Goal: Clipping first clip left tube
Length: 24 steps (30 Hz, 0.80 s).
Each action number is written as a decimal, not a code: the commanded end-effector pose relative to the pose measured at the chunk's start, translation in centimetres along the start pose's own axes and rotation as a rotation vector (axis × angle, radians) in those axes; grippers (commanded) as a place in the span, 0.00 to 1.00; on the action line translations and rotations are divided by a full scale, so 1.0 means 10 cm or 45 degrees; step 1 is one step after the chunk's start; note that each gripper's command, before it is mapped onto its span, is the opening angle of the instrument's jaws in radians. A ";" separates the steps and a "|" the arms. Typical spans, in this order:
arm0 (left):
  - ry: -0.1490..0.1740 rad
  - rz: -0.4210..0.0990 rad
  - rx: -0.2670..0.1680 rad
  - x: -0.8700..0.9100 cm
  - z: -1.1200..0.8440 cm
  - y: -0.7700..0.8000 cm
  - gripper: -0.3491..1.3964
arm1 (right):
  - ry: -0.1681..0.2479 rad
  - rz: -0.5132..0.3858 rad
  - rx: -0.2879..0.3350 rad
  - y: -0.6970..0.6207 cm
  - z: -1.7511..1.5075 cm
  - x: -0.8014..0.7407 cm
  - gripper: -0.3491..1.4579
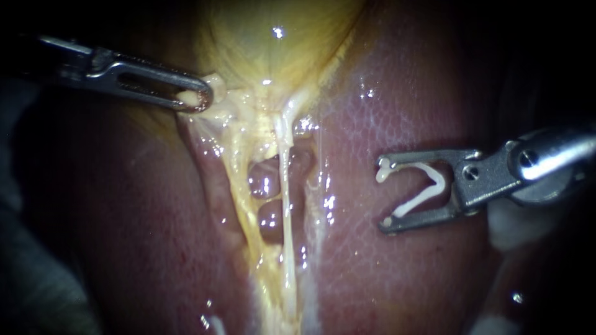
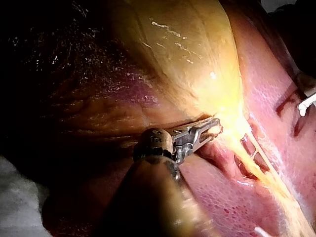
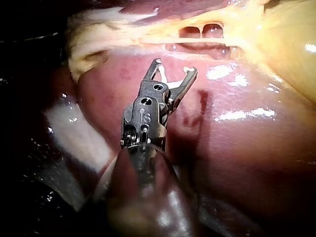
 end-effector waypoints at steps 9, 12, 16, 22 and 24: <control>0.002 -0.001 0.002 0.000 -0.002 0.001 0.00 | 0.043 -0.002 0.005 0.000 0.012 0.004 0.47; 0.001 -0.001 0.001 0.001 -0.003 0.001 0.00 | 0.088 0.043 0.033 -0.002 0.028 0.006 0.47; 0.003 -0.001 0.004 0.001 -0.004 0.001 0.00 | 0.127 0.097 0.082 -0.004 0.050 0.009 0.47; 0.003 -0.001 0.004 0.001 -0.004 0.001 0.00 | 0.191 0.188 0.159 -0.004 0.087 0.012 0.47; 0.003 -0.001 0.004 0.001 -0.004 0.001 0.00 | 0.211 0.227 0.173 -0.003 0.101 0.012 0.47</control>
